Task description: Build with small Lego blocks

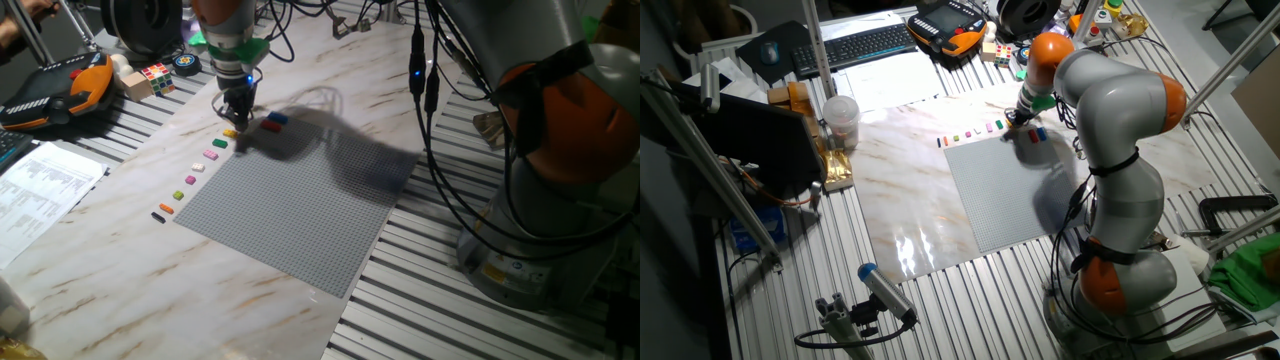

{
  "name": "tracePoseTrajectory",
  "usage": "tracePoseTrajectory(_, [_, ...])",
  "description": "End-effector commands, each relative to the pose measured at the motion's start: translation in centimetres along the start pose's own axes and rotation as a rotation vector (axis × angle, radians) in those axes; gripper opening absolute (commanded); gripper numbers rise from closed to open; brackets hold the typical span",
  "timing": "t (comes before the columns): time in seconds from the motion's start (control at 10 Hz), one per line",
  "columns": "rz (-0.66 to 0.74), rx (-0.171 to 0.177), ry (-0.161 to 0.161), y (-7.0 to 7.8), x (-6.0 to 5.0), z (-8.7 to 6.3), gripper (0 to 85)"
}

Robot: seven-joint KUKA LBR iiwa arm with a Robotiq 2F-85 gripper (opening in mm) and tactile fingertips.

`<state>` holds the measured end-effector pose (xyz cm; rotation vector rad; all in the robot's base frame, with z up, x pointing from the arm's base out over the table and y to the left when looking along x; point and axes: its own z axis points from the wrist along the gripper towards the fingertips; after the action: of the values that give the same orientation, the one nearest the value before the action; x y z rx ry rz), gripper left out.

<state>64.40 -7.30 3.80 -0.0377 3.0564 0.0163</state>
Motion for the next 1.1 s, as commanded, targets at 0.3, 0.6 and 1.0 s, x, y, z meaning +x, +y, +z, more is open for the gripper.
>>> tracePoseTrajectory(0.3, [-0.007, 0.01, -0.004, -0.04, 0.15, -0.17, 0.7])
tracePoseTrajectory(0.6, [-0.002, 0.043, 0.015, -0.04, 0.15, -0.17, 0.7])
tracePoseTrajectory(1.0, [-0.001, 0.034, 0.005, -0.04, 0.15, -0.17, 0.7])
